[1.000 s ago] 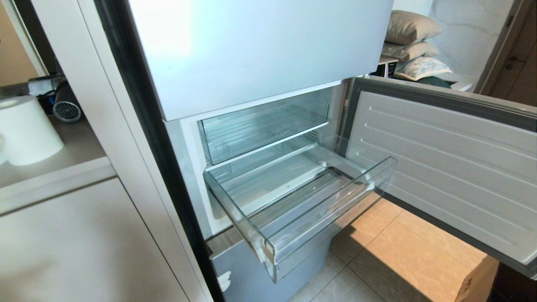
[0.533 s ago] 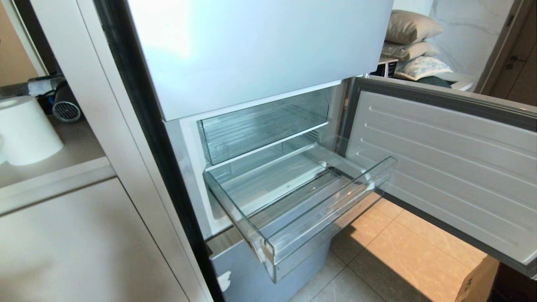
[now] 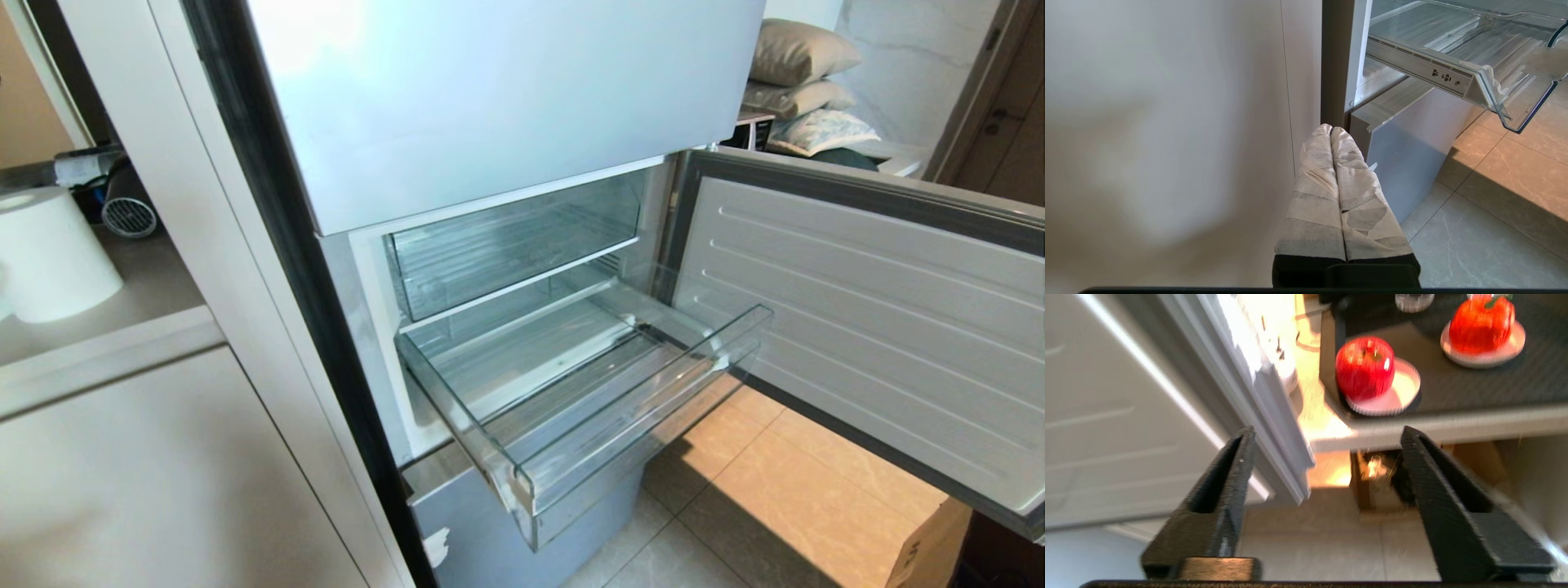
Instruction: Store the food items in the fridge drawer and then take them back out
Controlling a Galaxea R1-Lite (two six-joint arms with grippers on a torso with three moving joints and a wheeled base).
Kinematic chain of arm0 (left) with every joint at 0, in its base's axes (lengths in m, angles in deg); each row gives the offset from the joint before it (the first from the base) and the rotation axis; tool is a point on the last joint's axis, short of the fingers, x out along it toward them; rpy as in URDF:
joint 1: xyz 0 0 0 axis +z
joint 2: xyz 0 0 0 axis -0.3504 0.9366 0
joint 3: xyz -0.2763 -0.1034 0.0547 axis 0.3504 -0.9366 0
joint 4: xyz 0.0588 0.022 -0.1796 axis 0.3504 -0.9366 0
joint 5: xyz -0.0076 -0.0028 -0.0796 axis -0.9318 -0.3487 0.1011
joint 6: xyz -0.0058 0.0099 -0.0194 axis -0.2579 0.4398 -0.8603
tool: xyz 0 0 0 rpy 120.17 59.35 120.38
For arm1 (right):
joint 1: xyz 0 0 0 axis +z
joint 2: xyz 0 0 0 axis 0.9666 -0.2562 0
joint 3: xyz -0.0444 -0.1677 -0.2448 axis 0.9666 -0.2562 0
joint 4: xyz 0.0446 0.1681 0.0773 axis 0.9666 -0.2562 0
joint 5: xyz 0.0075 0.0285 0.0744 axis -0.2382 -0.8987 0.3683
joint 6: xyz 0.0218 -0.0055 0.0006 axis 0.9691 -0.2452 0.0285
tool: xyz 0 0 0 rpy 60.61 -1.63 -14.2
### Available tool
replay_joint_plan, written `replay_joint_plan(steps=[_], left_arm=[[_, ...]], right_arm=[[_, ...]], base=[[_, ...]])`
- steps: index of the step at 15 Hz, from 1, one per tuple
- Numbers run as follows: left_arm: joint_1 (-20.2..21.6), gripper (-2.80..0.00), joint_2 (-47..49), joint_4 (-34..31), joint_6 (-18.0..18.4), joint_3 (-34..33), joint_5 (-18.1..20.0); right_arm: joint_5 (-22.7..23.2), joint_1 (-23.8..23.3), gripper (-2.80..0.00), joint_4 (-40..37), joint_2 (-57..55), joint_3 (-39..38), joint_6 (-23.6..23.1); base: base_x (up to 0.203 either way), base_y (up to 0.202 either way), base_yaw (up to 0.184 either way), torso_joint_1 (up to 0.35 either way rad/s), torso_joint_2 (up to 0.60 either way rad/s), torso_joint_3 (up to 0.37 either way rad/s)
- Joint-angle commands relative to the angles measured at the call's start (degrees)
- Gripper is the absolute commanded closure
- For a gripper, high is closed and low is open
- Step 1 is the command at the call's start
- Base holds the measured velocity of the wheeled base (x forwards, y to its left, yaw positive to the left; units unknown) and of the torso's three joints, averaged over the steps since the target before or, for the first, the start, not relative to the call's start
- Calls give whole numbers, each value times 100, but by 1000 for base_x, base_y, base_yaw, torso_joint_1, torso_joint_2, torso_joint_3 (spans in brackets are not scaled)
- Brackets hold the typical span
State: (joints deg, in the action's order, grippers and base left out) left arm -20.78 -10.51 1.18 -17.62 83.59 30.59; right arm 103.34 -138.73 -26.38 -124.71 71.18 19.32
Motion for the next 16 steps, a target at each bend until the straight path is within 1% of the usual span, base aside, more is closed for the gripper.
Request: replay_joint_plan(steps=[1, 8, 10, 13, 16], left_arm=[[0, 0, 9, 0, 2, 0, 0], [0, 0, 9, 0, 2, 0, 0], [0, 0, 9, 0, 2, 0, 0], [0, 0, 9, 0, 2, 0, 0], [0, 0, 9, 0, 2, 0, 0]], right_arm=[[-4, -62, -280, 645, -776, -73, -30], [-28, -478, -280, 1983, -2167, -42, -47], [-21, -522, -280, 2430, -2616, -7, -41], [-2, -526, -280, 3036, -3526, 359, -68], [17, -518, -280, 3284, -4237, 944, -179]], base=[[0, 0, 0, 0, 0, 0], [0, 0, 0, 0, 0, 0], [0, 0, 0, 0, 0, 0], [0, 0, 0, 0, 0, 0], [0, 0, 0, 0, 0, 0]])
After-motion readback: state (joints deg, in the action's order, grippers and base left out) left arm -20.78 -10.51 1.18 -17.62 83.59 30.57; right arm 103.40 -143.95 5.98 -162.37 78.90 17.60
